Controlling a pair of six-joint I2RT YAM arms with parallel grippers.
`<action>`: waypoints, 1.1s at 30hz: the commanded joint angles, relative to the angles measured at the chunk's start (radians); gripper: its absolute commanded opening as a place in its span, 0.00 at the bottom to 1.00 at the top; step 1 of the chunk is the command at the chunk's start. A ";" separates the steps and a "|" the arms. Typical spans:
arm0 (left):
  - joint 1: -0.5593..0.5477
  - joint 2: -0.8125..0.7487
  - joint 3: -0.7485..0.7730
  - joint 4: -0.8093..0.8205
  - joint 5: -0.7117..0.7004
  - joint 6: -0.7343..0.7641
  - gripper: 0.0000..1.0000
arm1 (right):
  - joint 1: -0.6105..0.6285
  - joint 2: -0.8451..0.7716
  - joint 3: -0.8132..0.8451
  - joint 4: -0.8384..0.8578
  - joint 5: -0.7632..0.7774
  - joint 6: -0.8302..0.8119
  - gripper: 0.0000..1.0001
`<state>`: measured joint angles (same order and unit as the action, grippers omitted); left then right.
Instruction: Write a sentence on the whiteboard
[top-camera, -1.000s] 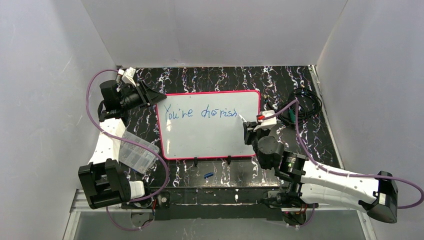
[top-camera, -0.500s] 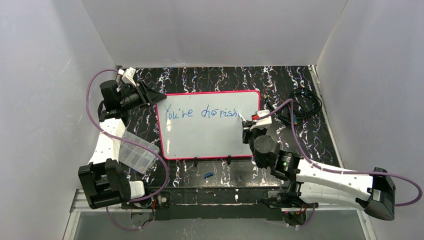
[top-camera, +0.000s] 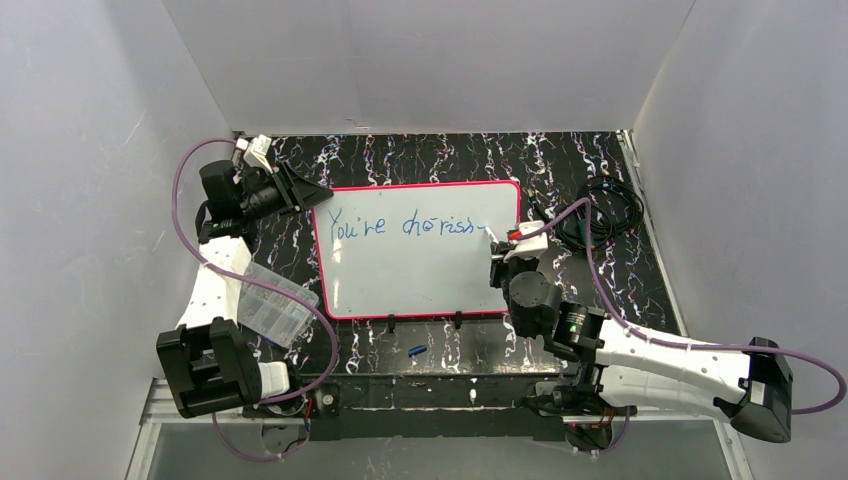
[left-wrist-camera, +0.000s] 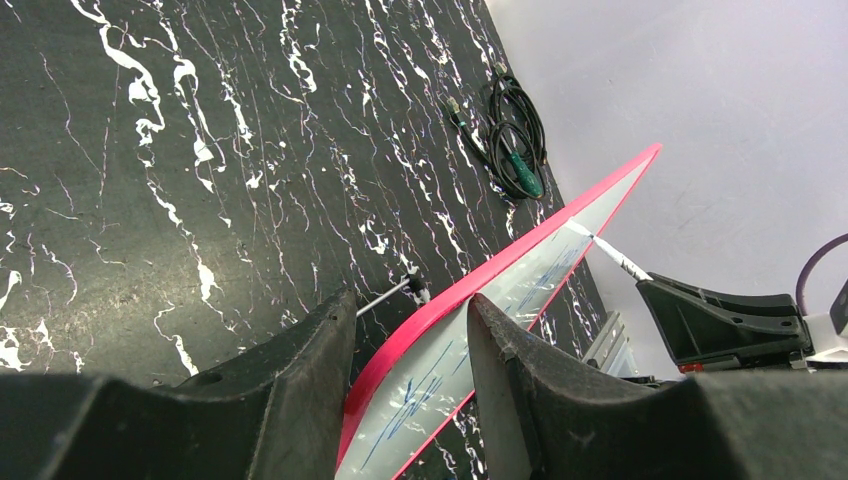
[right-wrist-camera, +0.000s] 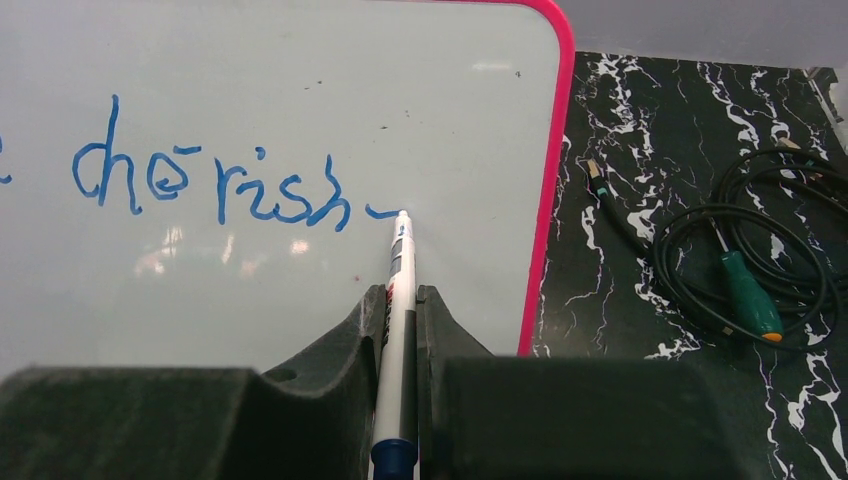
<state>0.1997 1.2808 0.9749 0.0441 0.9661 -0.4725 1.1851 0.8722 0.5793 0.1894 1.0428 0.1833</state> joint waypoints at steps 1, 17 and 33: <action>-0.007 -0.032 -0.002 -0.009 0.039 0.001 0.43 | 0.001 -0.004 0.024 0.063 0.046 -0.035 0.01; -0.008 -0.032 -0.001 -0.009 0.039 0.002 0.43 | 0.001 0.050 0.042 0.100 -0.006 -0.055 0.01; -0.008 -0.031 0.000 -0.008 0.040 0.001 0.43 | 0.001 -0.002 0.024 -0.101 0.008 0.101 0.01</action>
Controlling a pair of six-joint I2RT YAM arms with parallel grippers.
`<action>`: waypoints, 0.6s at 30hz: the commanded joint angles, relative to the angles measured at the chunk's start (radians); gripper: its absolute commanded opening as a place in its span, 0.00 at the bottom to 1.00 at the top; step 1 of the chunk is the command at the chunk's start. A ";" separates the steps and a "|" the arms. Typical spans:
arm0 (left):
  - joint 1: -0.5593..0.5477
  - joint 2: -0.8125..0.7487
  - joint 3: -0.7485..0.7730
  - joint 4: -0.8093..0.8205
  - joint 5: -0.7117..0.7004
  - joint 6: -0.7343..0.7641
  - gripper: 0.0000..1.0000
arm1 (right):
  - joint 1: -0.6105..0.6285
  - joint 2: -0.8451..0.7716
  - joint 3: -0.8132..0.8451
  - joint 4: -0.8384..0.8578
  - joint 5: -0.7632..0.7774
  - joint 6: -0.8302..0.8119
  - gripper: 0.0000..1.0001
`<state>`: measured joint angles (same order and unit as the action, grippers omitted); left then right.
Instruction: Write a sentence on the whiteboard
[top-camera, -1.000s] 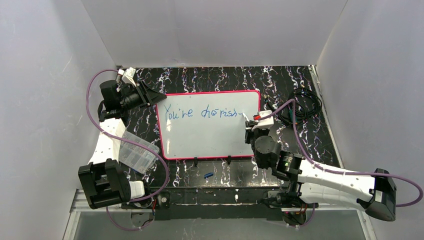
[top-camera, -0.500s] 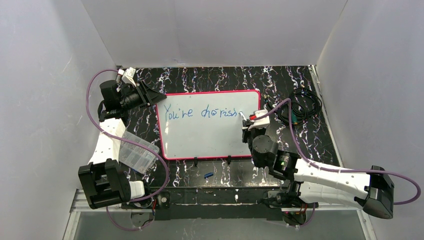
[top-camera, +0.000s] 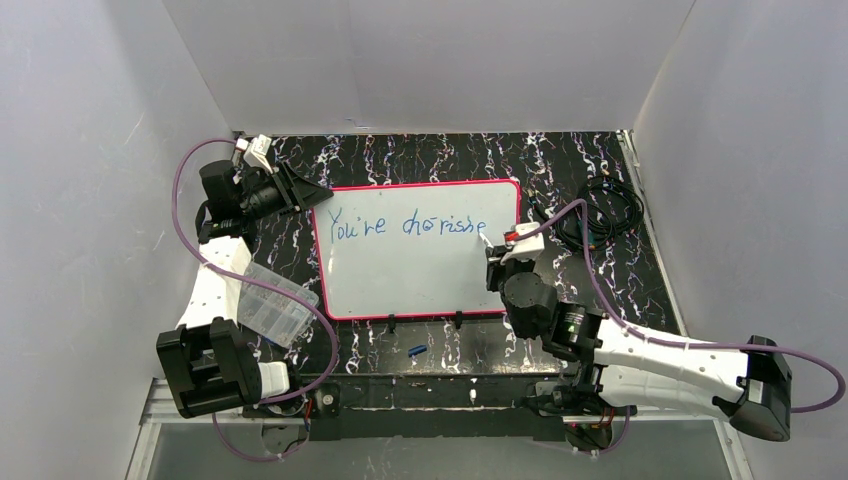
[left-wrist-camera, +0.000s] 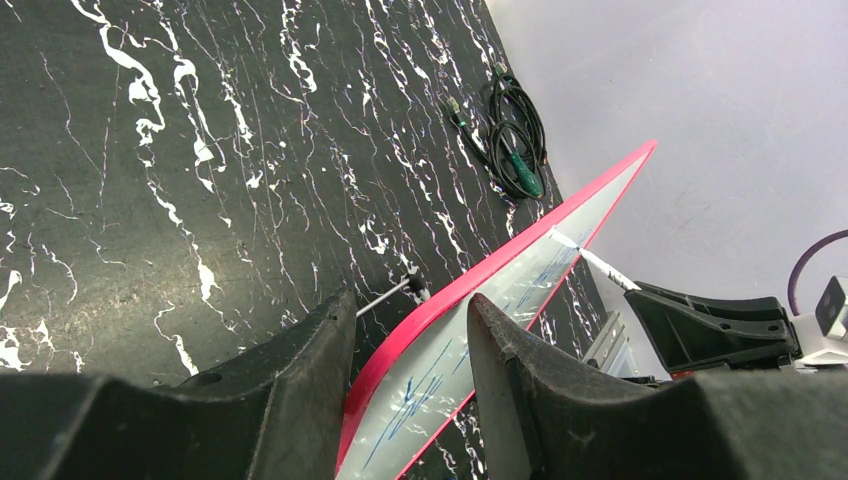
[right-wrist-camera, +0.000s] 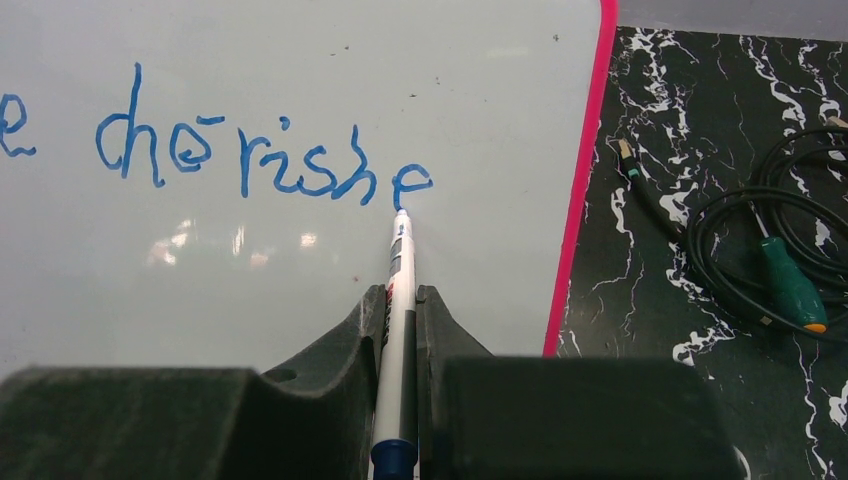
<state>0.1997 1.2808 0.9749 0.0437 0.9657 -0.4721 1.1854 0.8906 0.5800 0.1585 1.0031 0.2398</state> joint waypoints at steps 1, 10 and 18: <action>-0.008 -0.032 0.001 -0.007 0.041 0.000 0.43 | 0.000 -0.025 0.025 -0.076 0.058 0.044 0.01; -0.008 -0.033 -0.002 -0.006 0.041 0.000 0.43 | 0.000 -0.089 0.028 0.017 0.056 -0.027 0.01; -0.008 -0.034 -0.001 -0.004 0.042 -0.001 0.43 | 0.000 -0.045 0.039 0.053 0.114 -0.082 0.01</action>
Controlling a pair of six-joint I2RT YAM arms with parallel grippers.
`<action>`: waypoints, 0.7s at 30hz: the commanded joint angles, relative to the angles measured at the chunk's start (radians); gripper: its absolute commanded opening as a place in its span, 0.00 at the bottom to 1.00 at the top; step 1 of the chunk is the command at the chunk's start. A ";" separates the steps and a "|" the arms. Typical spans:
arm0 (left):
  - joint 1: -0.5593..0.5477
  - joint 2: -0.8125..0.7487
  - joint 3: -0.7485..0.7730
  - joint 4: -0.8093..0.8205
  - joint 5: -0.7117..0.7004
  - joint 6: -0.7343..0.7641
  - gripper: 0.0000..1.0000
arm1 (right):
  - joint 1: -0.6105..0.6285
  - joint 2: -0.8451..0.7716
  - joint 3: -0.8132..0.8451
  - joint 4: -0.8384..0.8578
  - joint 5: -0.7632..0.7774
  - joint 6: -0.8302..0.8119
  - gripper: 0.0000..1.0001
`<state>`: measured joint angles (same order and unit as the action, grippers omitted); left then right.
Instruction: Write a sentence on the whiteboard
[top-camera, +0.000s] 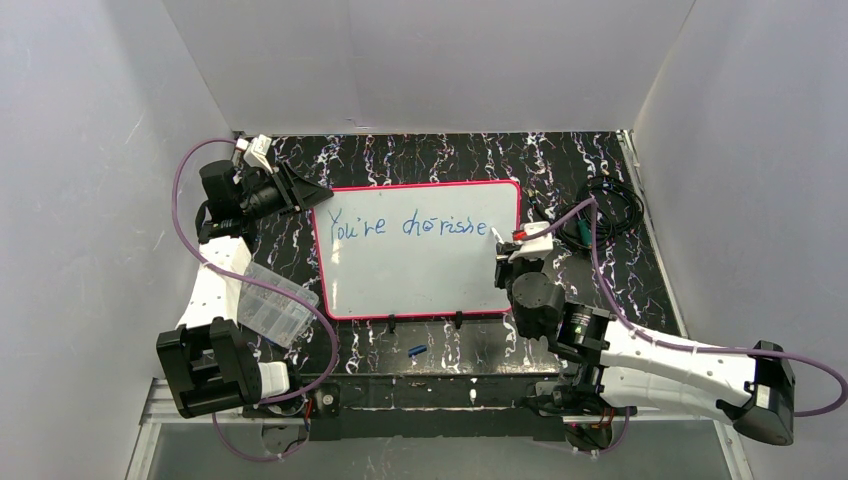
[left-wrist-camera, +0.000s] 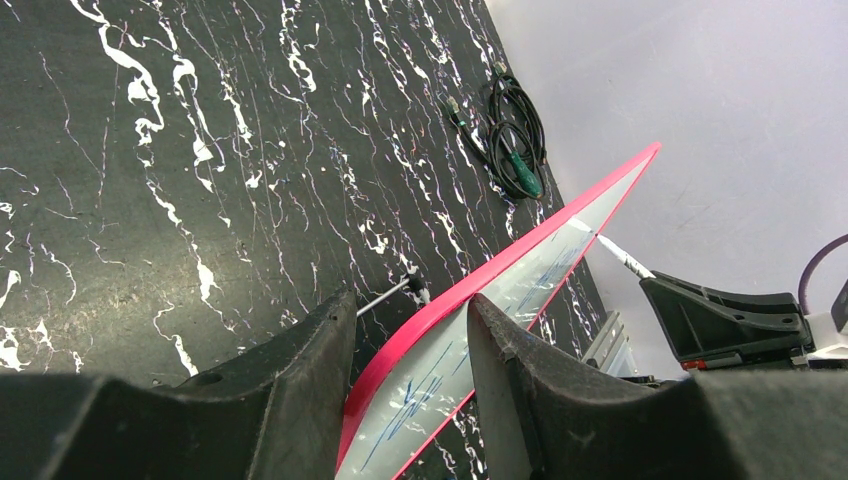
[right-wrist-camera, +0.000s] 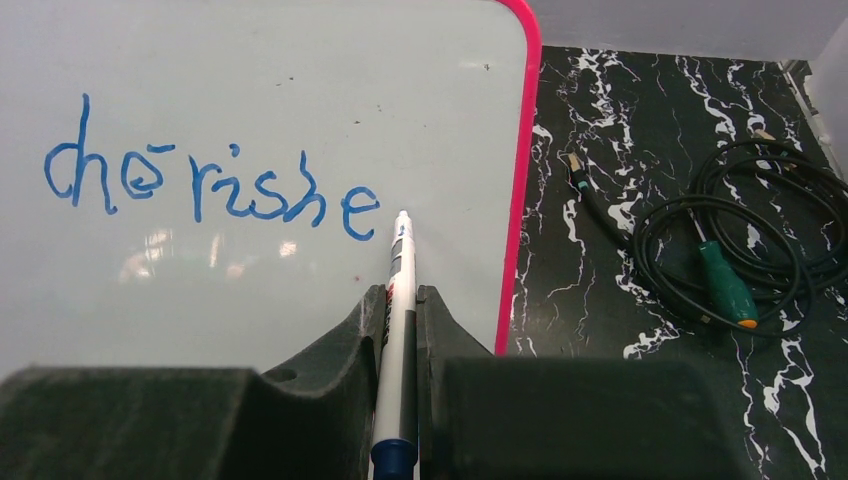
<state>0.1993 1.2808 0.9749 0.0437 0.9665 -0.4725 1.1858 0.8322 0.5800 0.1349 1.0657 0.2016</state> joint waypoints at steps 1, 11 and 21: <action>-0.008 -0.034 -0.001 -0.005 0.041 0.000 0.43 | 0.000 0.017 0.036 0.090 0.053 -0.051 0.01; -0.008 -0.031 -0.001 -0.007 0.040 0.000 0.43 | -0.003 0.064 0.041 0.175 0.026 -0.113 0.01; -0.007 -0.033 0.001 -0.008 0.040 0.001 0.43 | -0.002 0.029 0.027 0.009 -0.017 0.013 0.01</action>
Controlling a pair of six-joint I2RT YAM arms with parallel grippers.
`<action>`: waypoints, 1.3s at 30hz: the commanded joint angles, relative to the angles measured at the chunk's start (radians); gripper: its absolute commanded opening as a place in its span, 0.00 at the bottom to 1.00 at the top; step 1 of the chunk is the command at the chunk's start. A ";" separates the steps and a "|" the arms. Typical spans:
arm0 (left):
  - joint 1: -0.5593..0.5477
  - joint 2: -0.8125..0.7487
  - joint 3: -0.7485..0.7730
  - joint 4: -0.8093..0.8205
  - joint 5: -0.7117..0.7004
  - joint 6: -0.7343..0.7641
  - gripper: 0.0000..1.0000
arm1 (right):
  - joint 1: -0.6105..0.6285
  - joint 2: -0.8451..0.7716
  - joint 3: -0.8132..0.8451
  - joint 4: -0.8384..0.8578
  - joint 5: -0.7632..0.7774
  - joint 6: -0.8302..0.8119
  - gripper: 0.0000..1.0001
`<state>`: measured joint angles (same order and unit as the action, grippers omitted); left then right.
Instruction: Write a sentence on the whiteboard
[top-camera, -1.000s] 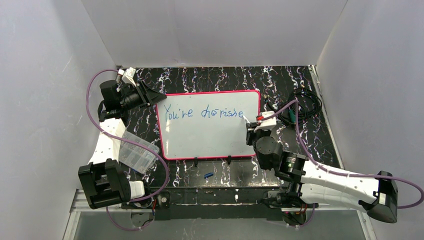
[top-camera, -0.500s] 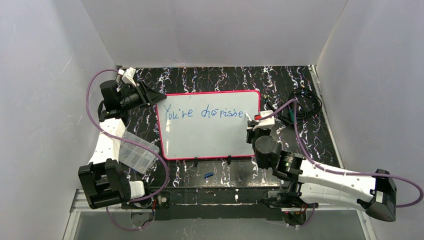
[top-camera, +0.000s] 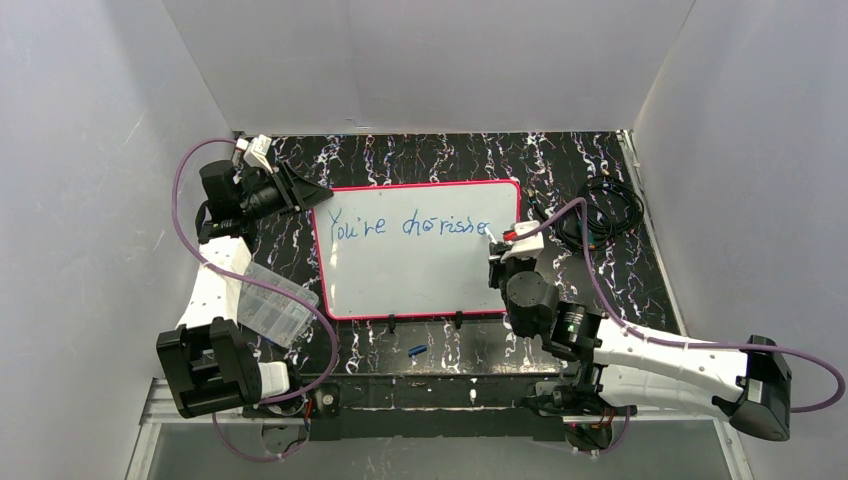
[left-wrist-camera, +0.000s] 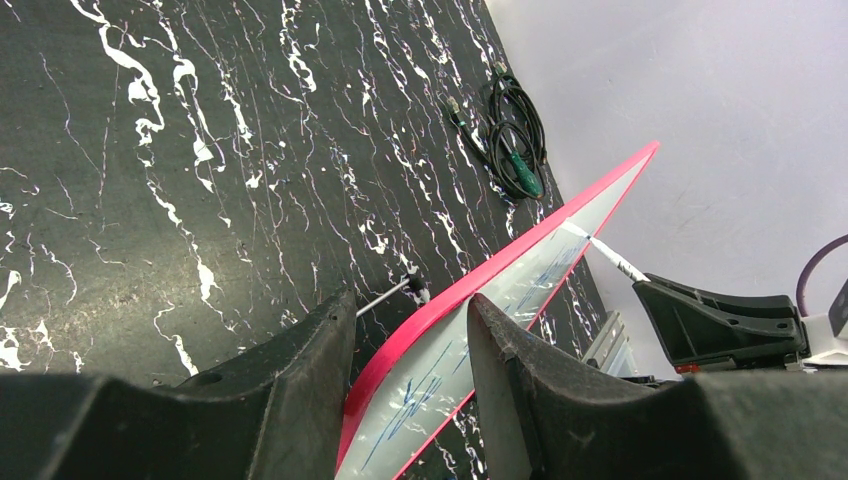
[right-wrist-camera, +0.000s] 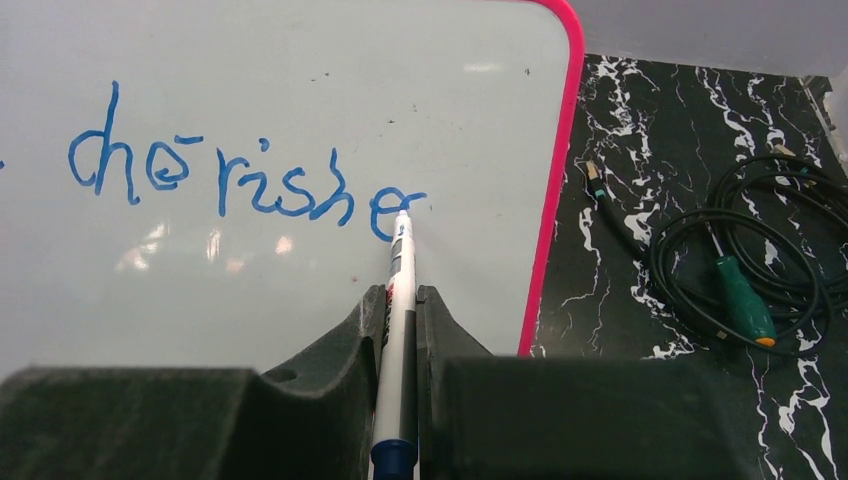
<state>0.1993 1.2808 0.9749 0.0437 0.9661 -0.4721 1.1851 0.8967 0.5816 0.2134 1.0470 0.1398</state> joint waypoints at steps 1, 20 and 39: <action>-0.006 -0.033 0.000 -0.008 0.041 0.001 0.43 | -0.001 -0.043 0.021 -0.084 0.002 0.088 0.01; -0.007 -0.034 0.000 -0.007 0.043 0.000 0.43 | -0.009 0.000 0.032 0.139 0.099 -0.085 0.01; -0.008 -0.032 0.001 -0.007 0.043 0.000 0.43 | -0.137 0.027 0.058 0.139 -0.050 -0.077 0.01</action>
<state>0.1993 1.2808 0.9749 0.0406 0.9665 -0.4725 1.0531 0.9314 0.6121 0.3676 1.0283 0.0257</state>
